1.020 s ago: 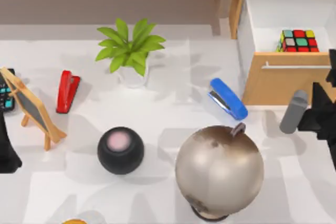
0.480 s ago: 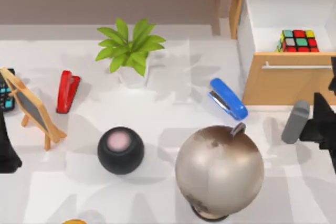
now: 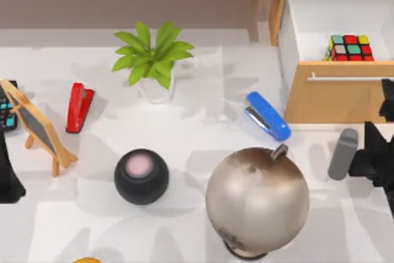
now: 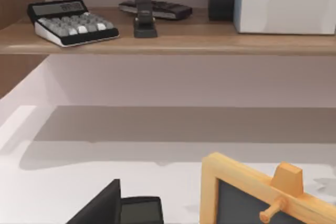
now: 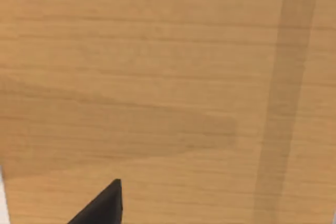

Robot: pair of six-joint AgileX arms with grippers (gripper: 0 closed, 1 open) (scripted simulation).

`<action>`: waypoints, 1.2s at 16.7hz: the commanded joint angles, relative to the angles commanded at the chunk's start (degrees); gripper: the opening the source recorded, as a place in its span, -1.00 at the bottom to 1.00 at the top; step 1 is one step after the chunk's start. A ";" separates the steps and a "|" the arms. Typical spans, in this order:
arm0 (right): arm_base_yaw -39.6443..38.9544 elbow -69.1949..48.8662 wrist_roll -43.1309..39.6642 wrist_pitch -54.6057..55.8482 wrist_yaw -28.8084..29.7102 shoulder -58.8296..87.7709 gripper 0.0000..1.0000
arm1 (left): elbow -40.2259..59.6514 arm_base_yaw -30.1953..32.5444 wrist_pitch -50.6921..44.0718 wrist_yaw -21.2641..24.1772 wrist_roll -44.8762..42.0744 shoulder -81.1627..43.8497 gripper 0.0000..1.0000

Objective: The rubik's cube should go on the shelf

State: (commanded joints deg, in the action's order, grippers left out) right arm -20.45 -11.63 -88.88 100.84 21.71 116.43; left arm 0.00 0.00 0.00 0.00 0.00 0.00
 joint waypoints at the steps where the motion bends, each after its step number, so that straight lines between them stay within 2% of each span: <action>1: -0.67 -0.30 0.02 0.04 -0.32 -0.44 1.00 | 0.00 0.00 0.00 0.00 0.00 0.00 1.00; 6: -5.14 -3.95 1.47 -4.11 -2.98 -3.22 1.00 | 0.00 0.00 0.00 0.00 0.00 0.00 1.00; 11: -9.09 -11.53 6.79 -16.63 -6.72 -5.67 1.00 | 0.00 0.00 0.00 0.00 0.00 0.00 1.00; 16: -11.03 -24.93 16.05 -37.36 -10.09 -7.50 1.00 | 0.00 0.00 0.00 0.00 0.00 0.00 1.00; 20: -11.46 -40.17 26.33 -61.25 -12.00 -7.85 1.00 | 0.00 0.00 0.00 0.00 0.00 0.00 1.00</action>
State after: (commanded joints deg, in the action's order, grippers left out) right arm -31.91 -51.80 -62.55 39.58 9.71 108.58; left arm 0.00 0.00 0.00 0.00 0.00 0.00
